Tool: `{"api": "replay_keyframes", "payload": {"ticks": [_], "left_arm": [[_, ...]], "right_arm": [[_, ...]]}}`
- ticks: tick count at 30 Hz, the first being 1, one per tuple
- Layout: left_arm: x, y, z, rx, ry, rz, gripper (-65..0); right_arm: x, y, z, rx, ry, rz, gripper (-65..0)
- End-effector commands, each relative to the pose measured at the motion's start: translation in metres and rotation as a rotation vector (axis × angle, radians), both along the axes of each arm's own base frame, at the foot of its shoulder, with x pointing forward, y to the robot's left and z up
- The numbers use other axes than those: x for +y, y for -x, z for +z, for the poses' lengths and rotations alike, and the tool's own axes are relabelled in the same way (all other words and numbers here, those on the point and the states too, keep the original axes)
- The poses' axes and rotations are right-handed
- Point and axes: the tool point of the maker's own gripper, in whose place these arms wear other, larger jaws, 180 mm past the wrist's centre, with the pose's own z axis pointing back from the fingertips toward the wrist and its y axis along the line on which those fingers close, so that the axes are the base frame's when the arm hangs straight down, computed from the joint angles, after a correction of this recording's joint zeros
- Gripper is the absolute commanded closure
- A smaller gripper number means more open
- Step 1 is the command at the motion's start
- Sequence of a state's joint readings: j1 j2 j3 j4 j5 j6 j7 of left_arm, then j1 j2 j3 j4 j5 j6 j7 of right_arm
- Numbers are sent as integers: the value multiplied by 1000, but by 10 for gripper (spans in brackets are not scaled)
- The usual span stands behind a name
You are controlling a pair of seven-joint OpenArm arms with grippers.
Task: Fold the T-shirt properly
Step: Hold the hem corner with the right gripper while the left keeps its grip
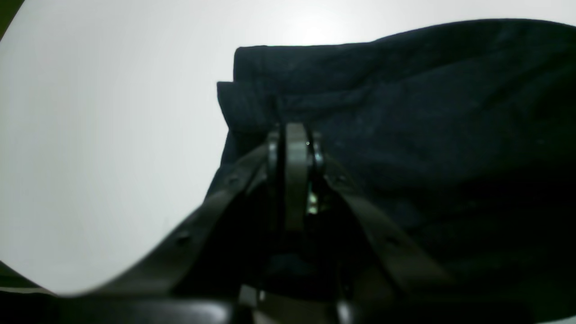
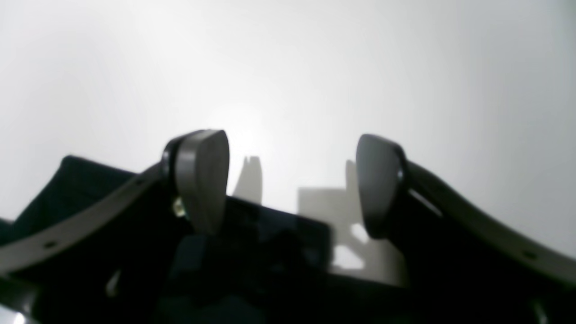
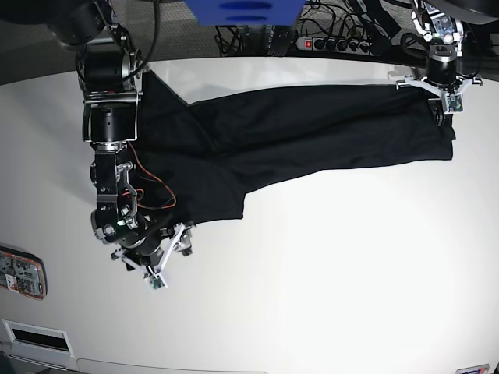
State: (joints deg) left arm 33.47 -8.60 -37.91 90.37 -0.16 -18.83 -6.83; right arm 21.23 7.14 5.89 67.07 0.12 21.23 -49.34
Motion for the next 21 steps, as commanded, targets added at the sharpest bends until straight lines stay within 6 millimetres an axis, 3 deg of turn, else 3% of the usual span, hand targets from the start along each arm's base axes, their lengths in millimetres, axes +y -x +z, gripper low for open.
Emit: {"api": "replay_keyframes", "payload": {"ticks": [1, 7, 13, 21], "left_arm": [[3, -4, 11, -38, -17, -5, -26], [4, -4, 12, -38, -17, -4, -26], [4, -5, 12, -40, -17, -4, -26], [3, -5, 12, -40, -16, -5, -26]], "right_arm": [[-9, -7, 5, -18, 8, -14, -422], [-8, -5, -2, -23, -10, -19, -422], [-37, -8, 2, -35, -44, -114, -422], [-38, -2, -4, -21, -46, -120, -422]]}}
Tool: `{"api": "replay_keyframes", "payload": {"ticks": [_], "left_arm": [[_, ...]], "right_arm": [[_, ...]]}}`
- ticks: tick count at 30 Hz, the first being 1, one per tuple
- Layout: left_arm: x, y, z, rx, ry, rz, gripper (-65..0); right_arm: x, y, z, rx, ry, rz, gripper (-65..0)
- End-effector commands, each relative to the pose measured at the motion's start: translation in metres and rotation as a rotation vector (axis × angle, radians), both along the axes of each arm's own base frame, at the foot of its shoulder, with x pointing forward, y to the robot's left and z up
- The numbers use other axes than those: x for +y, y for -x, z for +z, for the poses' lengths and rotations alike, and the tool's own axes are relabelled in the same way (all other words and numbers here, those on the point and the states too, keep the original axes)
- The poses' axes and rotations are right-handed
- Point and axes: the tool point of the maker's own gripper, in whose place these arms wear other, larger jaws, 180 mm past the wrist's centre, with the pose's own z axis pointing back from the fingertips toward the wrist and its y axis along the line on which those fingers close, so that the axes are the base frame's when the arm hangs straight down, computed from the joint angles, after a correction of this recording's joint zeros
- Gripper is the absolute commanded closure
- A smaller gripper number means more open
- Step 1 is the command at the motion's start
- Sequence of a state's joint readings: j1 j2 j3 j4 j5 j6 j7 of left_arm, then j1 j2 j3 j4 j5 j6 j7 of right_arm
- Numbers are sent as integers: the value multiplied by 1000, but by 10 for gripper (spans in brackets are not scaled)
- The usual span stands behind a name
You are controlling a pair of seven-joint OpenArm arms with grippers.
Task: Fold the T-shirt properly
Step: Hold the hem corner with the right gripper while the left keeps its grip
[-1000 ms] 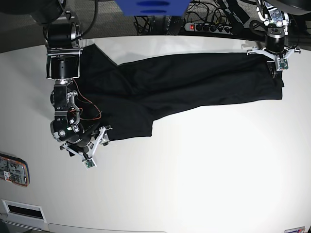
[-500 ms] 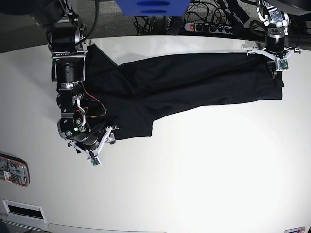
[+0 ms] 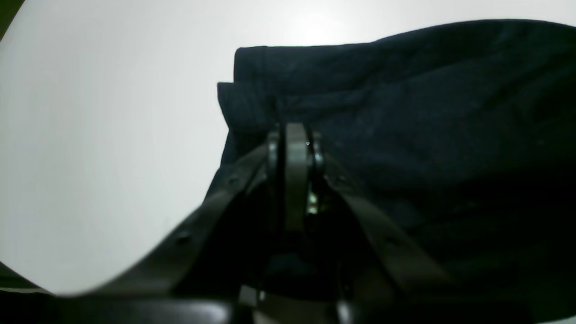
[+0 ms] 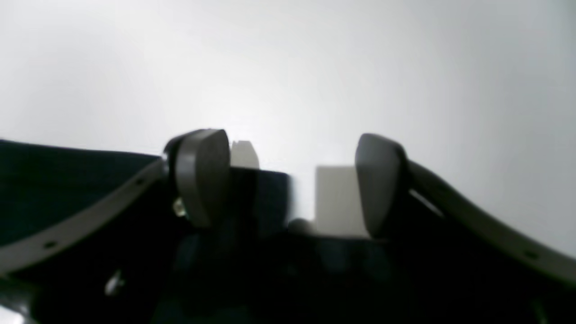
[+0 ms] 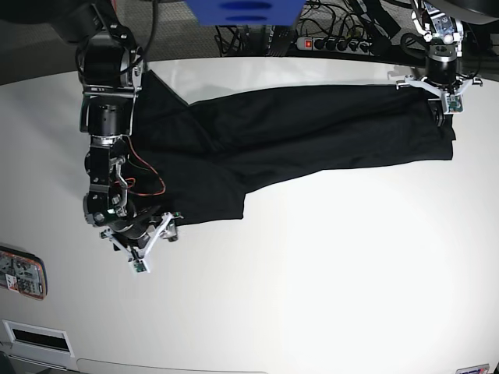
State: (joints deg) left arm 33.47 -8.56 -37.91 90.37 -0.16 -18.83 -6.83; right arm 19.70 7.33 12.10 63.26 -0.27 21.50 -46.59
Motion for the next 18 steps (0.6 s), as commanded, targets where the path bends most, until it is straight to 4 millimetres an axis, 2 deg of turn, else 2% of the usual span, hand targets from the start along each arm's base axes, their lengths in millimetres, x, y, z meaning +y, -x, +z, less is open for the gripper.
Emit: {"api": "replay_keyframes", "payload": {"ticks": [1, 10, 13, 16, 18], "left_arm": [[4, -5, 12, -40, -17, -5, -26], [4, -5, 12, -41, -17, -5, -26], [4, -5, 12, -41, -17, -5, -26], [4, -5, 12, -41, -17, -5, -26], [4, -6, 12, -43, -18, -6, -26]], "right_arm": [[-9, -10, 14, -45, 8, -16, -422], [-6, 6, -4, -32, -11, -19, -422], [-6, 17, -22, 9, -23, -25, -422], [-4, 19, -25, 20, -27, -25, -420], [-4, 31, -36, 46, -26, -24, -393]]}}
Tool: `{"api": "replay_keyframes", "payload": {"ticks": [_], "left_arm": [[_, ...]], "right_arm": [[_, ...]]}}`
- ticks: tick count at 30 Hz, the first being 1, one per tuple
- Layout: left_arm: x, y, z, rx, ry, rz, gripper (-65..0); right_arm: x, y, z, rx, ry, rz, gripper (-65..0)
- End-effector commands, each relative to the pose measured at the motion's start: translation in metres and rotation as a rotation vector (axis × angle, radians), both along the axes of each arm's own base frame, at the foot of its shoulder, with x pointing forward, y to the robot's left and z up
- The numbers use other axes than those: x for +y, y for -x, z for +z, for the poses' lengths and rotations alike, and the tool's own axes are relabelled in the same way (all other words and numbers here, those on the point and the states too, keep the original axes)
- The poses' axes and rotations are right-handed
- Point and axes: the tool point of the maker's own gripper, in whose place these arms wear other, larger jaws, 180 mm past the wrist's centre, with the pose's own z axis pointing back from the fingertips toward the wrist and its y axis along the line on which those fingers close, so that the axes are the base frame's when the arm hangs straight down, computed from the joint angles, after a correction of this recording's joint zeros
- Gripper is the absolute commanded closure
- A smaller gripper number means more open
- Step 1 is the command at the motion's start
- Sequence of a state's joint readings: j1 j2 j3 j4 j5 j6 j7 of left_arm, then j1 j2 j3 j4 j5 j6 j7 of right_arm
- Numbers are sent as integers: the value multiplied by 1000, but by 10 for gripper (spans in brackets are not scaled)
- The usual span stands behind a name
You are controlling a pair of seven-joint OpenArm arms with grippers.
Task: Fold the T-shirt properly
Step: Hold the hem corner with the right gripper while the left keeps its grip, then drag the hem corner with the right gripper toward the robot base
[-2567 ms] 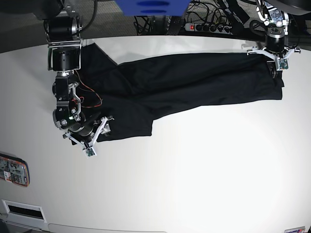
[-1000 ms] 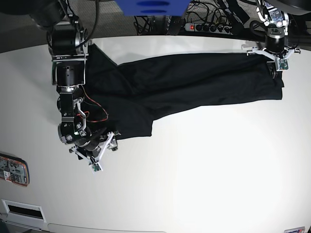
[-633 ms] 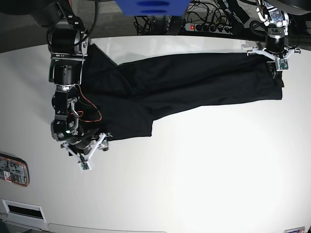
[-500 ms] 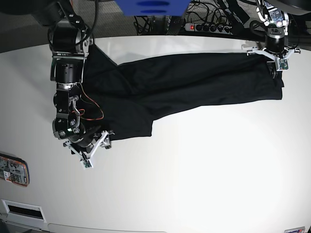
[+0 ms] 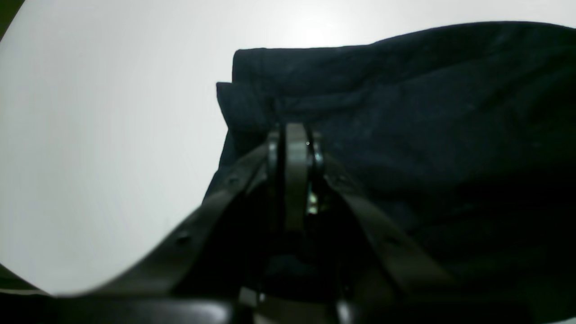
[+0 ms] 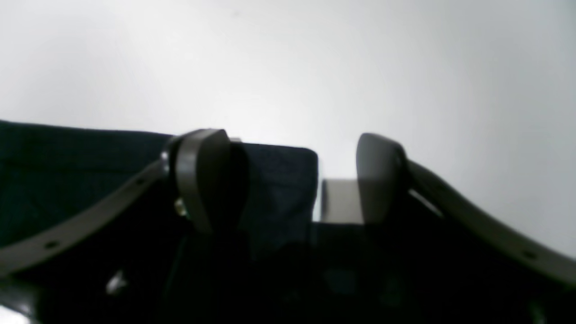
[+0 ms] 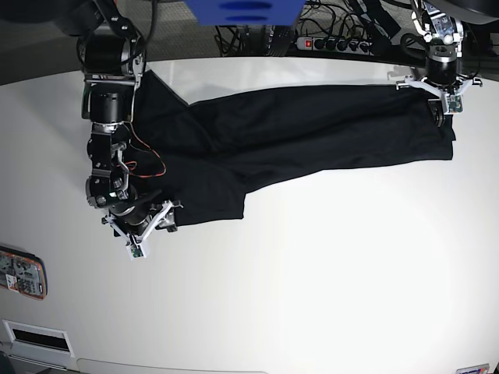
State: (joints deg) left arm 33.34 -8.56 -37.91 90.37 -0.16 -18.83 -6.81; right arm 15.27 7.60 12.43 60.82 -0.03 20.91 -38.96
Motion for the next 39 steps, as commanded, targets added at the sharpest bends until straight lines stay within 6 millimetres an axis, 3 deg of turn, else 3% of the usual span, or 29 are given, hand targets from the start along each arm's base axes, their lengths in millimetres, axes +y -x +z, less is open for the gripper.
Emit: {"api": "replay_keyframes", "payload": {"ticks": [1, 2, 5, 6, 10, 18, 32, 36, 39], "left_arm": [[4, -5, 12, -41, -18, -6, -26], [4, -5, 12, -41, -18, -6, -26], [4, -5, 12, -41, -18, -6, -26], [4, -5, 12, -41, -18, -6, -26], [4, -4, 12, -39, -18, -6, -26], [4, -4, 12, -39, -18, -6, -26], [4, -4, 12, -41, -18, -6, -26], [4, -4, 12, -42, -18, -7, -24], [5, -5, 13, -42, -21, -7, -24]], "right_arm": [[-3, 18, -15, 76, 17, 8, -352], [-4, 26, -21, 93, 19, 8, -298], [-4, 45, -36, 134, 19, 8, -34], [-4, 48, -38, 139, 19, 8, 0], [-4, 40, -26, 104, 27, 13, 0], [-1, 7, 50, -98, 88, 44, 0], [15, 67, 99, -232, 155, 106, 0], [19, 87, 102, -234, 162, 121, 0], [18, 109, 89, -186, 163, 124, 0]]}}
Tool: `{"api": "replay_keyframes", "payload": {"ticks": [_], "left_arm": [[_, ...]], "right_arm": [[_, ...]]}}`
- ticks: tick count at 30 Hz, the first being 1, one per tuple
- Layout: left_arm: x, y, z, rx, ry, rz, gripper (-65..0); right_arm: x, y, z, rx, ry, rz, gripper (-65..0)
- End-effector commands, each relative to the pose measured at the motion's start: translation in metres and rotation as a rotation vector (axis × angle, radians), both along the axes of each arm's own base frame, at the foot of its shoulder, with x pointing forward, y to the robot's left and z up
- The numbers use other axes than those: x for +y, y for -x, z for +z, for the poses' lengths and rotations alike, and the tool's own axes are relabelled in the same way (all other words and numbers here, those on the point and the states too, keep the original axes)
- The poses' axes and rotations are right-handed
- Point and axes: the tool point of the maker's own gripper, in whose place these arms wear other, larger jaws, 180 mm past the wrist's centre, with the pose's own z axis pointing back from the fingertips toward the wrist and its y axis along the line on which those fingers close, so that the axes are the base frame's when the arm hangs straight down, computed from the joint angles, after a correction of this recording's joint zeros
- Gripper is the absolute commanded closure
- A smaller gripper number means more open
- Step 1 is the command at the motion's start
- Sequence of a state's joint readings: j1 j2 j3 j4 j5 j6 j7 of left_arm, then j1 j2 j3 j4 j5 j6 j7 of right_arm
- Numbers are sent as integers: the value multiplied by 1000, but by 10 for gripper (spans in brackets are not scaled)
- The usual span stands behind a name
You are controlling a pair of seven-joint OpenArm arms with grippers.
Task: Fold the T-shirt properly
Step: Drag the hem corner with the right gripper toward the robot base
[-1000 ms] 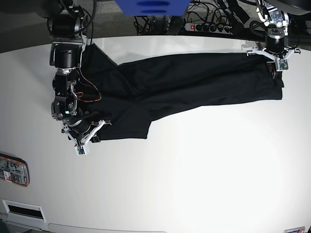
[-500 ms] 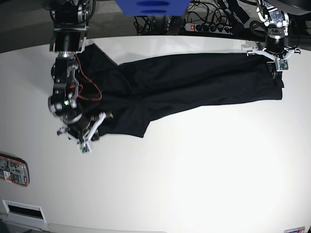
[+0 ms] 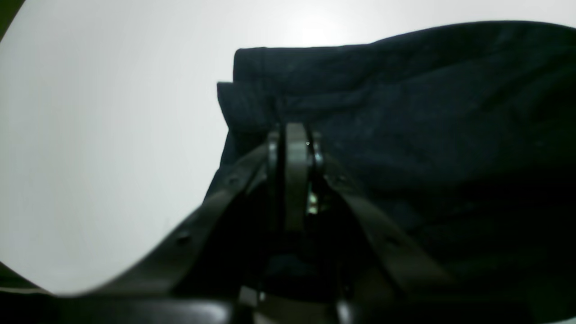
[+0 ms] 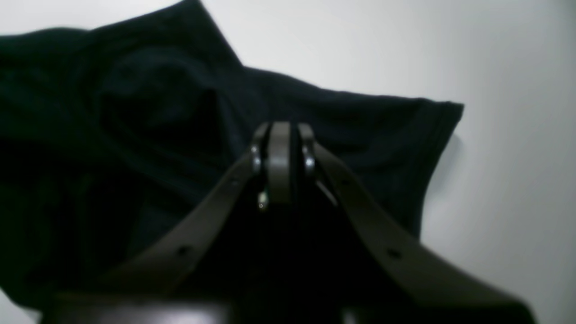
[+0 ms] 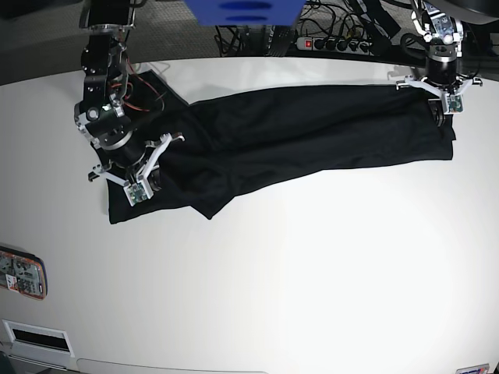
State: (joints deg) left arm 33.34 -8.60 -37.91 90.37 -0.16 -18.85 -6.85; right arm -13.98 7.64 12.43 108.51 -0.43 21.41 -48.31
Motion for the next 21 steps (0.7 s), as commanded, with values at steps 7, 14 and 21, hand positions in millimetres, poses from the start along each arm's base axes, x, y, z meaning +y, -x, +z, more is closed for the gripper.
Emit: {"api": "replay_keyframes", "payload": {"ticks": [7, 14, 21], "left_arm": [[7, -5, 14, -44, -26, -6, -22], [12, -7, 18, -45, -44, -14, -22], [21, -7, 23, -47, -66, -11, -22]], "right_arm": [[-1, 35, -9, 46, 3, 5, 0], [-15, 41, -12, 58, 19, -31, 0], [-44, 42, -8, 53, 67, -75, 0]]}}
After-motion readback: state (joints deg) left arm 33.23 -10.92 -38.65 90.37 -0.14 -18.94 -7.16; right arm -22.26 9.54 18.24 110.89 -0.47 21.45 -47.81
